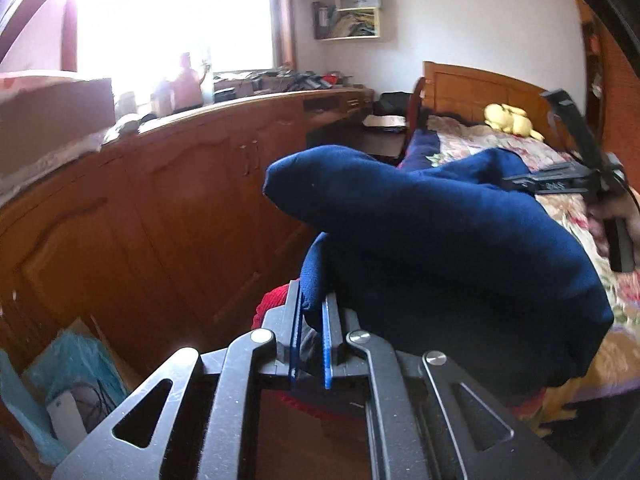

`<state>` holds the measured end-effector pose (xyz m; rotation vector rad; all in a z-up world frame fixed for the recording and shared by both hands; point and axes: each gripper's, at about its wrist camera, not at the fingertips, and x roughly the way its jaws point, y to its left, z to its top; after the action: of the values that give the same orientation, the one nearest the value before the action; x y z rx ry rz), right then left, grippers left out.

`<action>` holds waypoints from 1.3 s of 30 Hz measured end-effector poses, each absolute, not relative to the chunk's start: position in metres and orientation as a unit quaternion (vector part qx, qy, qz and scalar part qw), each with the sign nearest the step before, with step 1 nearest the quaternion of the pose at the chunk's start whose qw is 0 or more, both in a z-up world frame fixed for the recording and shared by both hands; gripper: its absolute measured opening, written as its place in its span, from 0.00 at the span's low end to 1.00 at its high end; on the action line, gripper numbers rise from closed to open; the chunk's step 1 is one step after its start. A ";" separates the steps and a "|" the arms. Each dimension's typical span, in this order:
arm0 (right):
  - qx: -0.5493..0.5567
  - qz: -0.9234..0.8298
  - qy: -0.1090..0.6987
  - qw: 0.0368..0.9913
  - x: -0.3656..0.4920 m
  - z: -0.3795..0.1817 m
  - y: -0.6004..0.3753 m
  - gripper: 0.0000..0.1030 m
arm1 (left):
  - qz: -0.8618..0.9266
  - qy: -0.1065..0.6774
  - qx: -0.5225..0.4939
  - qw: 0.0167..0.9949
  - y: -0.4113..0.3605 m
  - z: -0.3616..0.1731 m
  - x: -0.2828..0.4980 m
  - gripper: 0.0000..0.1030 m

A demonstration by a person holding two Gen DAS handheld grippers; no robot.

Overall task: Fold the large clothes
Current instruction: 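Carry the jacket bundle with both grippers toward the bed's edge by the desk, then open both grippers to set the jacket bundle down, withdraw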

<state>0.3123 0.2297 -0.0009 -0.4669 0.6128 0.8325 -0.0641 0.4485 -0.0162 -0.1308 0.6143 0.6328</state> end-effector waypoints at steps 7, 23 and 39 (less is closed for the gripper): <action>-0.224 0.402 0.253 0.851 0.275 0.011 0.230 0.49 | 0.306 0.295 -0.075 0.902 0.429 -0.004 -0.069 0.21; -0.173 0.438 0.197 0.860 0.201 0.020 0.152 0.64 | 0.289 0.259 -0.013 0.922 0.362 0.058 -0.069 0.29; -0.144 0.384 0.192 0.892 0.160 0.009 0.026 0.66 | 0.226 0.271 -0.015 0.936 0.250 0.033 -0.001 0.29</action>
<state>0.1596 0.0257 0.0086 -0.2991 0.3975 0.7961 -0.0010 0.2505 0.0325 -0.0297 0.5530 0.4622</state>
